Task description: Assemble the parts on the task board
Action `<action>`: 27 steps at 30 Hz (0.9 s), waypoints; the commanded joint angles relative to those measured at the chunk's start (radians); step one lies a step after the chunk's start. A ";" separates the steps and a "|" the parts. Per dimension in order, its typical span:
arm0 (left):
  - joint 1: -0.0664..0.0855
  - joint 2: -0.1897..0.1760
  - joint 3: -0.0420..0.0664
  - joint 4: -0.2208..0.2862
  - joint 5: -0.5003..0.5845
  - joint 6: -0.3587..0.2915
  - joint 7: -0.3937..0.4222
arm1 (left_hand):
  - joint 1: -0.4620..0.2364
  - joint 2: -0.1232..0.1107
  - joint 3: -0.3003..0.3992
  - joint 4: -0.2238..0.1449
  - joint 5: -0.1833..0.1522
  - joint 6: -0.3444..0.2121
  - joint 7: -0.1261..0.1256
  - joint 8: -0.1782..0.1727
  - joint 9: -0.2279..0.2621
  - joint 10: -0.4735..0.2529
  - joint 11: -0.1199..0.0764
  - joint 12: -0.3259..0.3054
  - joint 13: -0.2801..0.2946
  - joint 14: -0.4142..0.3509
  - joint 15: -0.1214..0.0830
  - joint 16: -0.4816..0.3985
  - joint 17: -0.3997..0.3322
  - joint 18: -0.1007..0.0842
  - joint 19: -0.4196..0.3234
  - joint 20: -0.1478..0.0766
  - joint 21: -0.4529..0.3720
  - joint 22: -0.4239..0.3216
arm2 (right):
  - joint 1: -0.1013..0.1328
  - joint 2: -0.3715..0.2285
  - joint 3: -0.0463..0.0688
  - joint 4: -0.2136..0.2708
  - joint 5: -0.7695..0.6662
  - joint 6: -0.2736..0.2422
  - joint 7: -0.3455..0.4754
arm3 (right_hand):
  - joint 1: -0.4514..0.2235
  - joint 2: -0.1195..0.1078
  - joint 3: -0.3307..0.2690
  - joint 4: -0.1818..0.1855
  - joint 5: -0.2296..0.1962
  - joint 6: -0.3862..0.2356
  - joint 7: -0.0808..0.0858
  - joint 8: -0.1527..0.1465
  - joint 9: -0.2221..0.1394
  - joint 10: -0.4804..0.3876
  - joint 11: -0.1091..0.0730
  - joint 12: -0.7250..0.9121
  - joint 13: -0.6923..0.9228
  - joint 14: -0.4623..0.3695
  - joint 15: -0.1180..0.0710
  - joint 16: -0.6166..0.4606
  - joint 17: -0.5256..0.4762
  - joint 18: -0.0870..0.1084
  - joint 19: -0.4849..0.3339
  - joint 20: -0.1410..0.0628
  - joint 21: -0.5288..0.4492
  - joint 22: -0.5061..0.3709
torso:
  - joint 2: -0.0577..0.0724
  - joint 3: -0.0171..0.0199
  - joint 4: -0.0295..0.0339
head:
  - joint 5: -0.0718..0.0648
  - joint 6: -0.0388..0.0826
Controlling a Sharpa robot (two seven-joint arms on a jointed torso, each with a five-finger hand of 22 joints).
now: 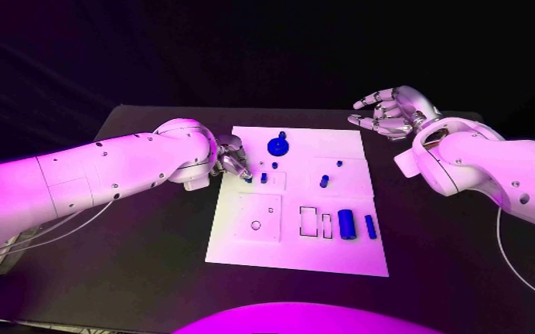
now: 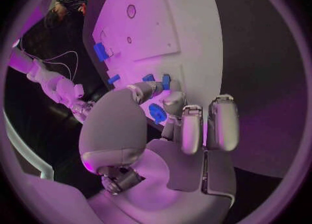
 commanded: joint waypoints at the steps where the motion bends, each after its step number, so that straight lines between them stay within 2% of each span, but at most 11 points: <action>1: -0.003 0.002 -0.002 0.001 -0.003 0.028 -0.008 | 0.008 -0.001 0.177 -0.180 0.004 0.006 -0.006 0.002 0.001 0.009 0.000 0.002 0.000 0.102 -0.006 0.006 0.256 -0.018 0.007 0.000 0.002 0.011 | -0.001 0.001 0.000 0.000 -0.001 0.003 0.014 | -0.006 -0.003 0.006 0.002 0.004 -0.005 0.001 0.006 -0.001 -0.002 -0.005 -0.005 -0.001 0.063 -0.009 -0.004 0.091 0.018 -0.002 -0.006 -0.003 0.177 | 0.000 0.0000 0.0004 | 0.001 -0.001; 14: -0.003 0.009 -0.003 -0.007 0.010 0.035 -0.005 | 0.006 -0.006 0.173 -0.180 0.007 0.012 -0.006 -0.001 -0.001 0.019 0.000 0.013 0.018 0.103 -0.006 0.008 0.260 -0.018 0.008 0.000 0.003 0.013 | -0.001 0.001 0.000 -0.001 0.000 0.004 0.014 | -0.006 -0.003 0.007 0.002 0.005 -0.005 0.001 0.006 -0.002 -0.002 -0.005 -0.005 -0.001 0.063 -0.009 -0.004 0.091 0.018 -0.002 -0.006 -0.002 0.177 | 0.000 0.0013 -0.0008 | 0.001 -0.003; 20: -0.003 0.018 -0.007 -0.013 0.026 0.032 0.001 | -0.009 -0.010 0.157 -0.168 0.018 0.022 -0.009 -0.006 -0.004 0.032 -0.002 0.023 0.035 0.104 -0.006 0.009 0.262 -0.019 0.008 0.000 0.003 0.015 | -0.001 0.000 0.000 -0.001 0.000 0.005 0.013 | -0.006 -0.003 0.007 0.002 0.005 -0.005 0.001 0.006 -0.002 -0.002 -0.005 -0.005 -0.001 0.063 -0.009 -0.004 0.091 0.018 -0.002 -0.006 -0.002 0.177 | 0.000 0.0016 -0.0013 | 0.000 -0.004; 27: -0.003 0.024 -0.010 -0.020 0.035 0.018 0.002 | -0.028 -0.010 0.120 -0.150 0.012 0.030 -0.018 -0.011 -0.005 0.046 -0.007 0.028 0.046 0.104 -0.009 0.010 0.263 -0.019 0.009 -0.002 0.003 0.017 | -0.001 -0.001 0.000 -0.001 -0.001 0.005 0.014 | -0.007 -0.003 0.008 0.003 0.005 -0.005 0.001 0.007 -0.002 -0.001 -0.005 -0.005 -0.001 0.063 -0.009 -0.003 0.092 0.017 0.000 -0.006 0.000 0.178 | 0.000 0.0017 -0.0007 | -0.003 -0.005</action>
